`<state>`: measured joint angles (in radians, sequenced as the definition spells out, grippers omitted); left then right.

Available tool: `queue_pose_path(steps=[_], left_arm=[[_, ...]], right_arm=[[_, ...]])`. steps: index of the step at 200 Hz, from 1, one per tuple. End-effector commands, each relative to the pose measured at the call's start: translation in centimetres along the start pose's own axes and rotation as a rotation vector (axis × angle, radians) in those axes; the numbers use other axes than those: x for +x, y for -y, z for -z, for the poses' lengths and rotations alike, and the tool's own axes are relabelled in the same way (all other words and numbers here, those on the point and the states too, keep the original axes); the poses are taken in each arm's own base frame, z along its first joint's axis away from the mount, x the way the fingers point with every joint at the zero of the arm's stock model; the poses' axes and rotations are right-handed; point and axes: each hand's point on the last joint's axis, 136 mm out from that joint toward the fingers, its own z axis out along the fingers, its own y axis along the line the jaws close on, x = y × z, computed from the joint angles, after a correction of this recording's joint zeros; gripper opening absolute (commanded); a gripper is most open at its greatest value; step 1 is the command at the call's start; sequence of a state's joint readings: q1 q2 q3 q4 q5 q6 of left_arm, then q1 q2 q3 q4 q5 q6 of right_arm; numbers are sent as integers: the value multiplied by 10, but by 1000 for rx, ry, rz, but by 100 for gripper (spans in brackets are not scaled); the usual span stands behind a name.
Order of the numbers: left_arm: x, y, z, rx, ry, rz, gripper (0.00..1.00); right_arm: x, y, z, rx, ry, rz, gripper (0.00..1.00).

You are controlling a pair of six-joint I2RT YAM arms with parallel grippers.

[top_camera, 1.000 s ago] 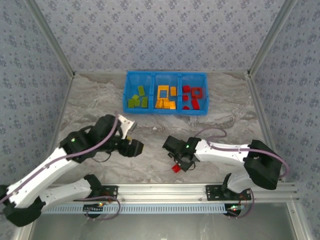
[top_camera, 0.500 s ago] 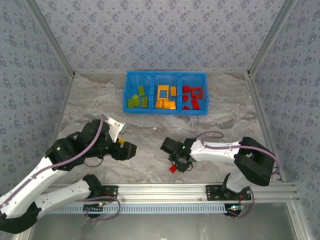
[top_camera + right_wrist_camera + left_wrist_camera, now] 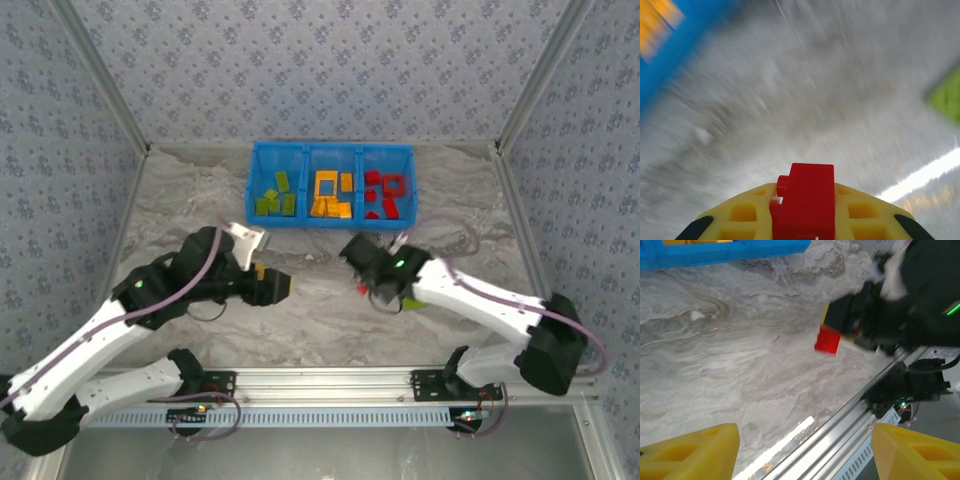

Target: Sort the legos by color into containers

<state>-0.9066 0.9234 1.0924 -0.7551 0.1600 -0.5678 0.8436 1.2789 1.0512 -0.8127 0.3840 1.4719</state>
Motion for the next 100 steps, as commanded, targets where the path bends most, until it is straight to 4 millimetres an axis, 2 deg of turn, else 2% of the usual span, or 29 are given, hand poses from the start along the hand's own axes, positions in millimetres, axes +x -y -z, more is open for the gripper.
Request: queue_pose_path(steps=[1,16,23,35,38,54,73,100], left_arm=[[-44,38,-19,80,92,-24,70],[-61,45,-34,60,126,-38,70],[-70,46,-40,44,149,-37,70],[-82,48,-49,23,182,-31,70],[-85,48,-51,15,190,-27,70],[-95,53,-62,9,217,-25,71],[-99,58,-76,5,209,-18,70],[-91,64,-91,5,174,-35,70]], right_arm=[[-87,-7,6,7,225,317,13],[-123,-19,-6,-10,255,418,15],[-139,-35,-13,-63,264,456,17],[-153,-48,-32,-93,235,528,17],[-162,-59,-30,-121,249,536,17],[-174,-78,-57,-168,207,600,17],[-184,-86,-92,-150,144,624,17],[-179,-101,-133,-161,44,654,16]])
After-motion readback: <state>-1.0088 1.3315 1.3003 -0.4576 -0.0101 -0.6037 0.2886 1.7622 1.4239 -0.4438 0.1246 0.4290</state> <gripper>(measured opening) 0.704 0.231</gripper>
